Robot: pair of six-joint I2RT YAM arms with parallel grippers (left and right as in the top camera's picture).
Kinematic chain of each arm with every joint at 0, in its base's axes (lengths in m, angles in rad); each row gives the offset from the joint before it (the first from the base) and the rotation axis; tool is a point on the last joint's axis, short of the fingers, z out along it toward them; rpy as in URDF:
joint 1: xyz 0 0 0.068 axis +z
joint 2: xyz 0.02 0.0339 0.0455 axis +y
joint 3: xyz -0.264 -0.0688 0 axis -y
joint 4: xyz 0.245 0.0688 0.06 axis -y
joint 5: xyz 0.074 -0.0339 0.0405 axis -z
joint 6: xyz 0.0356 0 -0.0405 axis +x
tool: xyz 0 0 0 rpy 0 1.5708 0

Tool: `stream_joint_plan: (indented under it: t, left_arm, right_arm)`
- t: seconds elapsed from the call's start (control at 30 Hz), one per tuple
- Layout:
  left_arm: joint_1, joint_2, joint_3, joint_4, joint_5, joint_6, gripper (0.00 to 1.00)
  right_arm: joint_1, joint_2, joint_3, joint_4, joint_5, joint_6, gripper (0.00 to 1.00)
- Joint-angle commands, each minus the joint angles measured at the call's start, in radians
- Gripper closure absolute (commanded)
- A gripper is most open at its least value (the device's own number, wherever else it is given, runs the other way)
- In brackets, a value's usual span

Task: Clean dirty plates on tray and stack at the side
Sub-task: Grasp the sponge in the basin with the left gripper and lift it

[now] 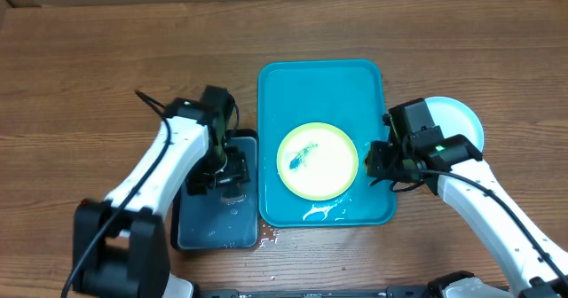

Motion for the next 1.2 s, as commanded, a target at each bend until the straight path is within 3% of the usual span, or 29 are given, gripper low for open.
stream_joint_plan:
  t: [0.0,0.13,0.23,0.37,0.4,0.43,0.67,0.7,0.73,0.8,0.9,1.0,1.07,1.1,1.17]
  left_arm:
    - [0.001,0.068,-0.018,0.060,0.010,-0.024,0.45]
    - [-0.001,0.108,-0.018,0.145,0.046,-0.024,0.75]
    - [-0.002,0.131,-0.018,0.180,0.033,-0.020,0.82]
    - [-0.001,0.159,-0.021,0.182,0.031,-0.007,0.84]
    - [-0.001,0.164,-0.021,0.182,0.031,0.000,0.93]
    - [-0.001,0.167,-0.021,0.179,0.031,0.008,0.96]
    - [0.002,0.167,-0.003,0.143,0.034,0.051,0.96]
    - [0.002,0.167,-0.003,0.143,0.034,0.051,0.72]
    - [0.002,0.168,-0.003,0.145,0.034,0.051,0.59]
    - [0.002,0.168,-0.003,0.150,0.034,0.051,0.54]
    - [-0.003,0.168,-0.010,0.177,0.032,0.051,0.56]
    - [-0.011,0.170,-0.033,0.224,0.030,0.050,0.73]
    - [-0.013,0.170,-0.051,0.253,0.031,0.050,0.91]
    - [-0.013,0.170,-0.055,0.258,0.031,0.050,0.96]
    - [-0.013,0.170,-0.056,0.253,0.032,0.050,0.96]
  right_arm:
    - [-0.006,-0.010,0.020,-0.008,-0.005,-0.004,0.59]
    - [-0.006,-0.010,0.020,-0.006,-0.005,-0.004,0.59]
    - [-0.006,-0.010,0.020,-0.009,-0.005,-0.004,0.59]
    - [-0.006,-0.010,0.020,-0.019,-0.005,-0.004,0.60]
    - [-0.006,-0.010,0.020,-0.019,-0.005,-0.004,0.60]
    - [-0.006,-0.010,0.020,-0.019,-0.005,-0.004,0.60]
    - [-0.006,-0.010,0.020,-0.019,-0.005,-0.004,0.60]
    - [-0.006,-0.010,0.020,-0.019,-0.005,-0.004,0.60]
    - [-0.006,-0.010,0.020,-0.019,-0.005,-0.004,0.60]
    - [-0.006,-0.010,0.020,-0.018,-0.005,-0.004,0.60]
    - [-0.006,-0.010,0.020,-0.018,-0.005,-0.004,0.60]
    - [-0.006,-0.010,0.020,-0.019,-0.005,-0.004,0.60]
    - [-0.006,-0.010,0.020,-0.023,-0.005,-0.004,0.60]
    - [-0.006,-0.010,0.020,-0.024,-0.005,-0.004,0.60]
    - [-0.006,-0.010,0.020,-0.028,-0.005,-0.004,0.60]
